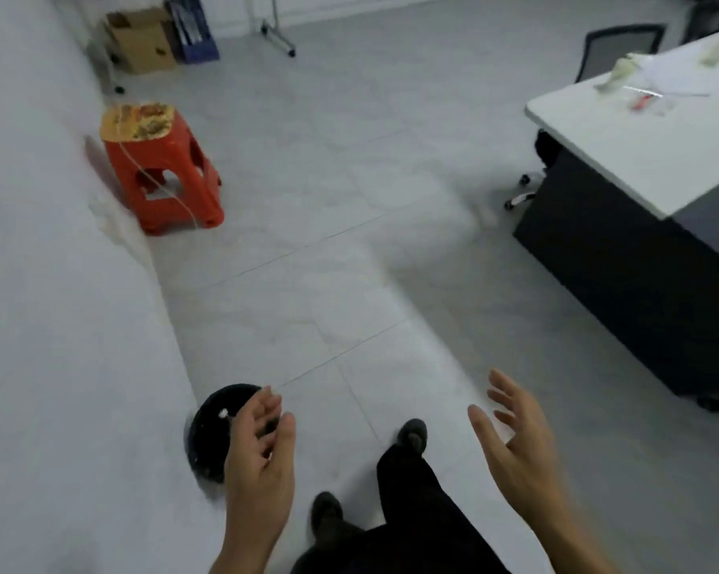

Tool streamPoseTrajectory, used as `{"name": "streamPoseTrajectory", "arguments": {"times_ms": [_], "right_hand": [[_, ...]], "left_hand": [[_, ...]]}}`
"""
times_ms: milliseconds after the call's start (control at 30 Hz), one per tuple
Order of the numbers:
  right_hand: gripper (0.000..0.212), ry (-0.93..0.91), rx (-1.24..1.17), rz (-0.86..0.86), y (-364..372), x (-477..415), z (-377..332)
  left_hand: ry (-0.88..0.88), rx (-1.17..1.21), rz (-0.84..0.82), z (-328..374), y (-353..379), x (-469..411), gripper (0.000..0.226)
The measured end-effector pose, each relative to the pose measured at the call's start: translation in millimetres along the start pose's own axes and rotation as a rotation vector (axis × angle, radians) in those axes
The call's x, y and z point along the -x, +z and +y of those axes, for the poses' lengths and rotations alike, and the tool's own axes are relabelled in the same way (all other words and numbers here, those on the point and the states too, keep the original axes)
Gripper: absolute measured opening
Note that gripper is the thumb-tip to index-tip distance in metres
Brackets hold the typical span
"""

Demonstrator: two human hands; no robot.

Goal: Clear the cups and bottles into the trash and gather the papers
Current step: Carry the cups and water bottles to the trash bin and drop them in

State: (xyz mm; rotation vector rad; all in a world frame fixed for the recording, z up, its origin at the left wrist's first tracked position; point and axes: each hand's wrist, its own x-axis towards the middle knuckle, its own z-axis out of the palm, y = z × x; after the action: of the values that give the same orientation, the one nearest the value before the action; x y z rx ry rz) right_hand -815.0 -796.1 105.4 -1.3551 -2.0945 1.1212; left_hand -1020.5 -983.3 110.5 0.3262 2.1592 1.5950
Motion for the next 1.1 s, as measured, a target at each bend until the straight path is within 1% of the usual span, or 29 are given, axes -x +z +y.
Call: {"name": "streamPoseTrajectory", "arguments": {"times_ms": [133, 200, 300, 400, 533, 600, 700, 767, 933, 1100], "right_hand": [[0.054, 0.110, 0.003, 0.328, -84, 58, 44], [0.057, 0.151, -0.019, 0.463, -120, 87, 64], [0.066, 0.230, -0.061, 0.620, -171, 130, 106], [0.072, 0.326, -0.138, 0.752, -219, 177, 158], [0.068, 0.454, -0.201, 0.831, -294, 238, 231], [0.066, 0.497, -0.212, 0.878, -334, 263, 268], [0.063, 0.557, -0.214, 0.932, -393, 293, 311], [0.062, 0.588, -0.232, 0.976, -432, 309, 334], [0.062, 0.634, -0.258, 1.019, -515, 316, 409], [0.056, 0.670, -0.298, 1.027, -588, 293, 495]], "left_hand": [[0.142, -0.085, -0.244, 28, 67, 25, 0.035], [0.219, -0.114, -0.369, 46, 106, 49, 0.035], [0.308, -0.140, -0.550, 65, 171, 96, 0.035], [0.318, -0.167, -0.706, 70, 243, 154, 0.033], [0.352, -0.200, -0.821, 67, 343, 251, 0.032], [0.370, -0.218, -0.910, 67, 393, 299, 0.034], [0.438, -0.284, -1.083, 74, 458, 362, 0.043], [0.495, -0.308, -1.149, 83, 497, 396, 0.049], [0.524, -0.331, -1.205, 85, 598, 456, 0.055], [0.444, -0.345, -1.223, 64, 714, 500, 0.049]]}}
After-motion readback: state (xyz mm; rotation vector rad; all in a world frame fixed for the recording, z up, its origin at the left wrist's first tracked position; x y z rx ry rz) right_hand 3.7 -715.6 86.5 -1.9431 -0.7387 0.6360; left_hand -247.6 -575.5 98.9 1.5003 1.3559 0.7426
